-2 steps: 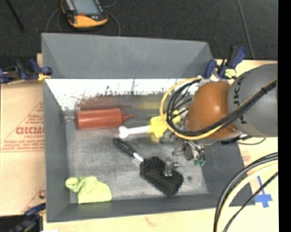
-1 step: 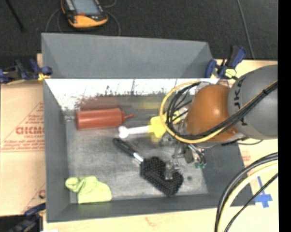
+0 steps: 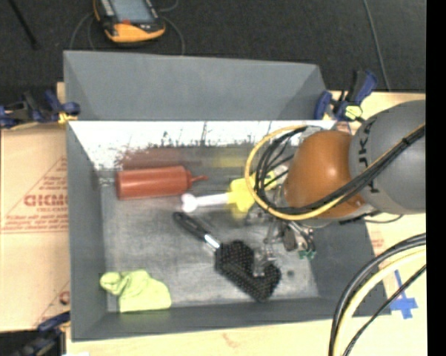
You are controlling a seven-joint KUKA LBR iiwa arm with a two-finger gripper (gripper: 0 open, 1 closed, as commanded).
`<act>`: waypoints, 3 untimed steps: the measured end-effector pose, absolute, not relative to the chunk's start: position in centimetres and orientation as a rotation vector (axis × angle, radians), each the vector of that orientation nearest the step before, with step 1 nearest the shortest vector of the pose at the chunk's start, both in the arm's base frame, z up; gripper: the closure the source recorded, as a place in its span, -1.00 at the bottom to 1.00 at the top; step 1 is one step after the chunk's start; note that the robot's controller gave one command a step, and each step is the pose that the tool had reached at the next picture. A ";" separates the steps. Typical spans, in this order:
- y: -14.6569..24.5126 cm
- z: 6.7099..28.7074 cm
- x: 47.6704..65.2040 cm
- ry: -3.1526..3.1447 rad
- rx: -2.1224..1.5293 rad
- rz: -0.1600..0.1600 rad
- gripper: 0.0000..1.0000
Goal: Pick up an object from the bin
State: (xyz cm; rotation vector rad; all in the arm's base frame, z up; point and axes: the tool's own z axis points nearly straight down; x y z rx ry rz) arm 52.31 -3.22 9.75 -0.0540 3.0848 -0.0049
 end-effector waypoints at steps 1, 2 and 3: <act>-4.1 8.5 50.1 3.053 0.531 -0.001 1.00; -4.1 8.5 50.1 3.053 0.530 -0.002 1.00; -4.2 11.6 49.9 3.072 0.531 0.001 1.00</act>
Offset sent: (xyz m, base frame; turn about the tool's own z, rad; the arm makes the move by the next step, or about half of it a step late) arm 0.0000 0.0000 0.0000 0.0000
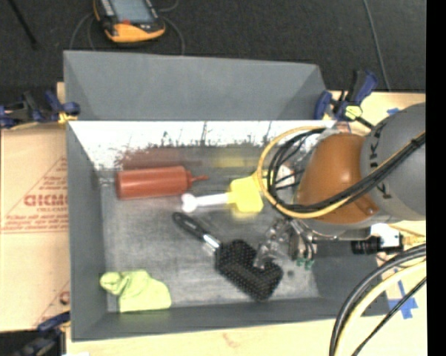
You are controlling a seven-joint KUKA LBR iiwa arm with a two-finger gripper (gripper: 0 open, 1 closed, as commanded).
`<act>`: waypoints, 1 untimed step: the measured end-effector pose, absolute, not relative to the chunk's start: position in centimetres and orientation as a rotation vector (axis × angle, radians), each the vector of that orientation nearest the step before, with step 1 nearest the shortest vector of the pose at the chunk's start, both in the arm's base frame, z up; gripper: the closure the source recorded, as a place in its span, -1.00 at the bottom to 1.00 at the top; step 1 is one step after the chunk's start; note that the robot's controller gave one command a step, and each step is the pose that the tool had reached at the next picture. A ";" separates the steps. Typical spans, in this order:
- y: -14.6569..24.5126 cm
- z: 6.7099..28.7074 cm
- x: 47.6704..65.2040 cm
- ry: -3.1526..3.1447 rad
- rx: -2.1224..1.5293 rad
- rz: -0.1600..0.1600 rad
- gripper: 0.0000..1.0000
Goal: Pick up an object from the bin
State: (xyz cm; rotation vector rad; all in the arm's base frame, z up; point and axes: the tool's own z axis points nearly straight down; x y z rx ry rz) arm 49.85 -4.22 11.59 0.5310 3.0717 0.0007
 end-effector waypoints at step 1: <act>-3.5 17.3 50.3 3.090 0.551 0.000 -1.00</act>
Offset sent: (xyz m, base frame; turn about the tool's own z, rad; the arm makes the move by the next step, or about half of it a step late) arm 0.0000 0.0000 0.0000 0.0000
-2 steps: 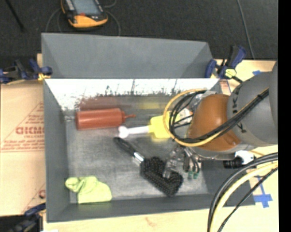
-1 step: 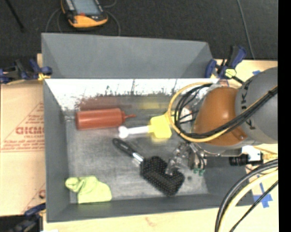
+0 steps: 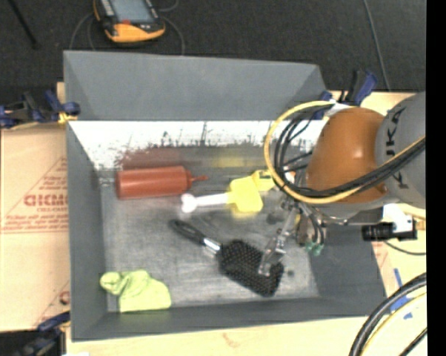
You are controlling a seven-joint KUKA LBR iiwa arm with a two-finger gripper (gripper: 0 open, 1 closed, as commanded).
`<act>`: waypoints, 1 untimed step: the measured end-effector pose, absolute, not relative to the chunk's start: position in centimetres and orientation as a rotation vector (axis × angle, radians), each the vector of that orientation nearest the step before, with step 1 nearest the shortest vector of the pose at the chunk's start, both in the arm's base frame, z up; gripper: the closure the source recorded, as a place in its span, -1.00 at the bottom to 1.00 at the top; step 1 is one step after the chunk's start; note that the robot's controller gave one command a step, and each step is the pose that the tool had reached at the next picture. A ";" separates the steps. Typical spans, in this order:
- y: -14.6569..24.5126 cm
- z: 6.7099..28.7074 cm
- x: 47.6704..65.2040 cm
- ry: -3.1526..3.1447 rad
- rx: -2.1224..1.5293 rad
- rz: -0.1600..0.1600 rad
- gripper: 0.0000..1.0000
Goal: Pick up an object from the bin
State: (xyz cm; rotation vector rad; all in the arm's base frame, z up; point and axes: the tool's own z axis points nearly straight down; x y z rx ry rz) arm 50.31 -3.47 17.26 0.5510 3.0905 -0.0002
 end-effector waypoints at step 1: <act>-3.5 17.3 50.3 3.091 0.550 -0.001 -1.00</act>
Offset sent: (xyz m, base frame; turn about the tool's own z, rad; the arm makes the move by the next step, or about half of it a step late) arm -0.0114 0.0435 -0.0939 -0.5113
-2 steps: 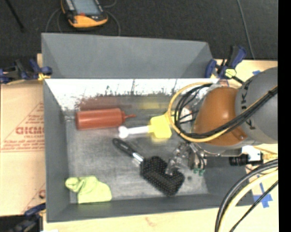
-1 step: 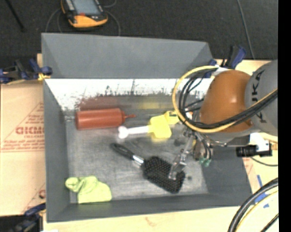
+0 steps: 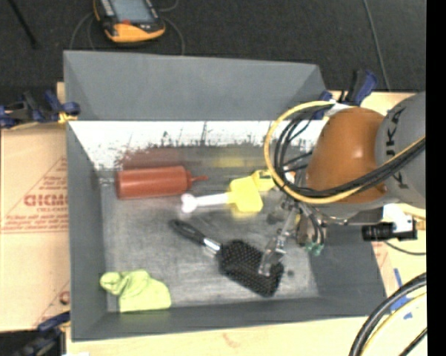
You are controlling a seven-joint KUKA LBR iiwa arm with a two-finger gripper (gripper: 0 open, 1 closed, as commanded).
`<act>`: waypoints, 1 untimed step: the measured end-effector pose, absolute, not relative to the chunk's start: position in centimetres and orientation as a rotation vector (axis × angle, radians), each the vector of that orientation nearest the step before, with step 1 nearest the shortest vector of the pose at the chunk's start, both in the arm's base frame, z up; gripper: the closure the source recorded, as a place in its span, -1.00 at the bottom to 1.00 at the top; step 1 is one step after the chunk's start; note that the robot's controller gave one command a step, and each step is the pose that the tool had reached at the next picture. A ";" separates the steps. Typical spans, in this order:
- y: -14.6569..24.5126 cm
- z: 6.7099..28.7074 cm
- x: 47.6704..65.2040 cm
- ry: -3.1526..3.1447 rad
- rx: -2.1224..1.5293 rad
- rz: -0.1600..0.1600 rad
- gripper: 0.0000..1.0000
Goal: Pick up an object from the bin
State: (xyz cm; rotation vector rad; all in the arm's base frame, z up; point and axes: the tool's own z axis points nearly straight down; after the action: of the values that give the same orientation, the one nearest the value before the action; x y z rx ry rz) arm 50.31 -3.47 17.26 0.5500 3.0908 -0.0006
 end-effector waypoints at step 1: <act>-2.6 15.3 50.2 3.110 0.357 -0.002 -1.00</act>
Offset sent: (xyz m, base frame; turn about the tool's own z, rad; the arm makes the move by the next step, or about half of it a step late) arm -0.0213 0.0084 -0.0924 -0.5430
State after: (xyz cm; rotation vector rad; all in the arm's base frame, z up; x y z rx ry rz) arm 50.24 -2.55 15.30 0.3565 3.1101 -0.0024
